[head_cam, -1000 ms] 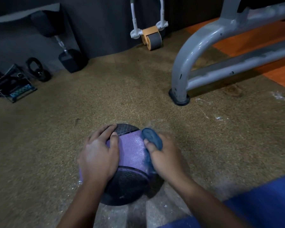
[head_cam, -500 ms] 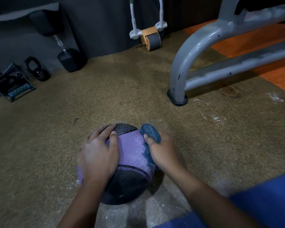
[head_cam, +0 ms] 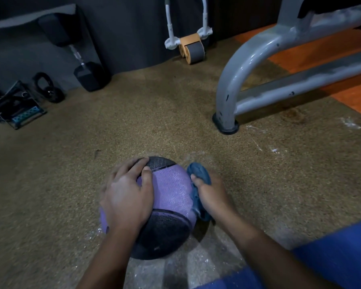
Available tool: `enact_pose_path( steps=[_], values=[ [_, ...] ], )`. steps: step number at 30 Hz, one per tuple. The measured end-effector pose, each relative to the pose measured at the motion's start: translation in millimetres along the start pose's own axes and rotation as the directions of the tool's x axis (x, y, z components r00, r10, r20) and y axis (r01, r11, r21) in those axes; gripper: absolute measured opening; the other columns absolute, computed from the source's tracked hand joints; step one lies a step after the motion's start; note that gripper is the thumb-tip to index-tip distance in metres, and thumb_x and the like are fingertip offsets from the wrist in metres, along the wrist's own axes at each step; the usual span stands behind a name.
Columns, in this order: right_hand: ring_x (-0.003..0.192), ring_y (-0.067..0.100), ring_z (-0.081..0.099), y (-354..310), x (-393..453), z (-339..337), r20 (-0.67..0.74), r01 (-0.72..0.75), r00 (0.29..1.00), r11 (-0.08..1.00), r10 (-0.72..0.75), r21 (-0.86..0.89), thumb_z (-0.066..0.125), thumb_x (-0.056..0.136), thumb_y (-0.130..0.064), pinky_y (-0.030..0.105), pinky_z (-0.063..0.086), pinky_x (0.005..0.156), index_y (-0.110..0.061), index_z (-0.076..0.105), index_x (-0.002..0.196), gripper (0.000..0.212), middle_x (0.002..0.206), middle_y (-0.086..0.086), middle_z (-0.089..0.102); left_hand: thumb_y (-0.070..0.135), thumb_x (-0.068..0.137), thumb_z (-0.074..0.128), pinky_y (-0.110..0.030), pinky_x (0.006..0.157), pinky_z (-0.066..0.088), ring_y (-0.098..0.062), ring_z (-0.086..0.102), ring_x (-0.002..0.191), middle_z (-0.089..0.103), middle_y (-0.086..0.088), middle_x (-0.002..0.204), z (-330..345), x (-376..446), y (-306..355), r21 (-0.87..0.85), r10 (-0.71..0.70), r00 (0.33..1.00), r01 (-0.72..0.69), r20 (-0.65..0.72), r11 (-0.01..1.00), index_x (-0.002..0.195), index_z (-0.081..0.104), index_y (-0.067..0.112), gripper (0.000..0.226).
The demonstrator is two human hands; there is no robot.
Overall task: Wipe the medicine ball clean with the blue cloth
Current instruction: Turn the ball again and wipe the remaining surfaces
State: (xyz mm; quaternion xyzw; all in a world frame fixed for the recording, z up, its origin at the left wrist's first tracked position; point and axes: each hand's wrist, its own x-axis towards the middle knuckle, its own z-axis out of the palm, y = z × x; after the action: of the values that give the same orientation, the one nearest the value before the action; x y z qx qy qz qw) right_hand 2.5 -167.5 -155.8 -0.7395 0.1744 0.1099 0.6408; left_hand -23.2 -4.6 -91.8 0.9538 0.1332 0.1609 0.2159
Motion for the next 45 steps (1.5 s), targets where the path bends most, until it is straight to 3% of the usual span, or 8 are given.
enact_pose_path(
  steps=[8,16,19,23,31,35,40,45],
  values=[
    [0.116,0.018,0.049,-12,-73,15,0.074,0.608,0.755,0.652,-0.652,-0.453,0.051,0.08,-0.054,0.036,0.046,0.092,-0.036,0.056,0.129,0.052,0.134,-0.01,0.048,0.055,0.086,0.025,-0.048,0.105,0.038,-0.017,0.047,0.129,0.055,0.018,0.138,1,0,0,0.034,-0.014,1.0,0.014,0.0,0.999,0.124,0.064,0.041,0.056],
    [0.084,0.016,0.066,-6,-7,-6,0.056,-0.06,0.997,0.982,0.051,0.176,0.065,0.093,-0.03,0.023,0.046,0.07,-0.025,0.066,0.096,0.006,0.098,0.002,0.072,0.054,0.085,0.026,-0.048,0.106,0.037,-0.017,0.047,0.126,0.058,0.018,0.133,9,-2,7,-0.008,-0.03,0.998,0.029,-0.048,1.0,0.121,0.067,0.04,0.056],
    [0.094,0.013,0.062,2,-44,0,-0.098,0.218,0.97,0.975,-0.221,-0.034,0.065,0.089,-0.037,0.016,0.046,0.08,-0.026,0.069,0.105,0.02,0.109,-0.004,0.062,0.051,0.085,0.03,-0.049,0.104,0.039,-0.017,0.049,0.125,0.059,0.018,0.132,8,-1,9,-0.02,-0.039,0.998,0.038,-0.047,0.999,0.119,0.068,0.04,0.052],
    [0.117,0.01,0.047,-13,-88,18,0.05,0.553,0.821,0.771,-0.569,-0.316,0.047,0.076,-0.057,0.029,0.039,0.101,-0.04,0.058,0.126,0.054,0.131,-0.016,0.045,0.051,0.085,0.03,-0.048,0.102,0.04,-0.018,0.049,0.124,0.059,0.018,0.133,2,-1,6,-0.037,-0.055,0.998,0.053,-0.037,0.998,0.121,0.067,0.04,0.052],
    [0.07,0.001,0.056,-5,-25,-2,0.027,-0.006,1.0,0.993,0.003,0.114,0.063,0.095,-0.028,0.0,0.036,0.053,-0.022,0.069,0.1,0.01,0.09,-0.002,0.066,0.05,0.088,0.031,-0.048,0.107,0.038,-0.018,0.048,0.127,0.054,0.02,0.137,2,2,-1,-0.089,-0.203,0.977,0.197,-0.069,0.976,0.123,0.063,0.043,0.048],
    [0.102,0.013,0.06,-1,-52,12,-0.044,0.293,0.954,0.953,-0.297,-0.071,0.057,0.079,-0.049,0.033,0.049,0.094,-0.033,0.067,0.108,0.034,0.113,-0.011,0.056,0.049,0.09,0.033,-0.047,0.105,0.04,-0.021,0.05,0.126,0.054,0.019,0.139,2,2,-2,-0.091,-0.223,0.973,0.216,-0.067,0.972,0.124,0.063,0.043,0.045],
    [0.116,0.013,0.049,-13,-63,20,0.093,0.549,0.82,0.727,-0.565,-0.412,0.042,0.079,-0.058,0.033,0.044,0.096,-0.037,0.056,0.129,0.056,0.134,-0.014,0.045,0.045,0.095,0.038,-0.043,0.104,0.041,-0.023,0.051,0.125,0.053,0.018,0.14,-1,0,-8,-0.083,-0.217,0.973,0.211,-0.073,0.974,0.127,0.062,0.043,0.04],
    [0.085,0.015,0.068,1,-6,10,0.026,0.051,0.998,0.996,-0.053,0.068,0.063,0.092,-0.034,0.03,0.046,0.072,-0.03,0.066,0.087,0.008,0.088,-0.009,0.069,0.048,0.093,0.036,-0.041,0.104,0.039,-0.021,0.049,0.127,0.052,0.02,0.14,-2,-3,-8,-0.093,-0.222,0.972,0.215,-0.077,0.972,0.126,0.062,0.044,0.042]
  ],
)
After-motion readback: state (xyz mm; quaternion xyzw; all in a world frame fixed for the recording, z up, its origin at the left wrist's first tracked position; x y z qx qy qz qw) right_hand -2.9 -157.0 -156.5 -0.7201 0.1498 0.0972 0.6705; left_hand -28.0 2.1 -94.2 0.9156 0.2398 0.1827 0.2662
